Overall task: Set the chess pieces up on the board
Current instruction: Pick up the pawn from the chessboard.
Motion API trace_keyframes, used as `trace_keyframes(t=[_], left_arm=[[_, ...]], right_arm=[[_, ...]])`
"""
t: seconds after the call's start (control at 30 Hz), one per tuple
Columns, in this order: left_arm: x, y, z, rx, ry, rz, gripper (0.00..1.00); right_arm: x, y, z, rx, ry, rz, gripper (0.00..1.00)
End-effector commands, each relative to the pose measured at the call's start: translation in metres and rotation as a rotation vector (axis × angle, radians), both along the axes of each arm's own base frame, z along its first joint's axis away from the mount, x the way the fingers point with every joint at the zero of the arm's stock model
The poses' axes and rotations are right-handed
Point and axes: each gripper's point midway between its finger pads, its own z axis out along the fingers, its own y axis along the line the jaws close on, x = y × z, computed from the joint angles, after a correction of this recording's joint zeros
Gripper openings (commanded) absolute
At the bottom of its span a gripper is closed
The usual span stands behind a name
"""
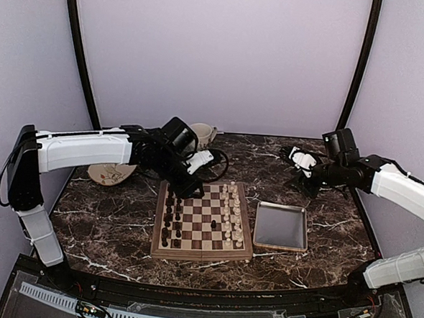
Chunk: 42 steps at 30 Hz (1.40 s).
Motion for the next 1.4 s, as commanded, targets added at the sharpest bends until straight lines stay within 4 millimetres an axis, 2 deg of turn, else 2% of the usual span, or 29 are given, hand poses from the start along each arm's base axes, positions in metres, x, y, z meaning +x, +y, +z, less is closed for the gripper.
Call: trace_keyframes(t=[0.0, 0.13, 0.37, 0.63, 0.93, 1.37], left_arm=[[-0.024, -0.018, -0.016, 0.09, 0.032, -0.107, 0.38], [-0.035, -0.037, -0.027, 0.12, 0.041, -0.168, 0.39], [-0.042, -0.055, -0.048, 0.185, 0.06, -0.22, 0.4], [-0.03, -0.055, -0.064, 0.247, 0.036, -0.204, 0.39], [-0.034, -0.053, -0.077, 0.282, 0.076, -0.211, 0.35], [-0.043, -0.045, -0.085, 0.312, 0.133, -0.209, 0.35]], right_arm=[[0.001, 0.003, 0.007, 0.239, 0.026, -0.015, 0.44], [0.006, -0.007, -0.006, 0.225, 0.053, -0.046, 0.45], [0.002, -0.001, -0.016, 0.226, 0.112, -0.011, 0.45], [-0.001, 0.0, -0.026, 0.208, 0.146, 0.01, 0.46], [-0.004, 0.002, -0.034, 0.195, 0.179, 0.031, 0.46], [-0.005, 0.003, -0.039, 0.188, 0.203, 0.042, 0.46]])
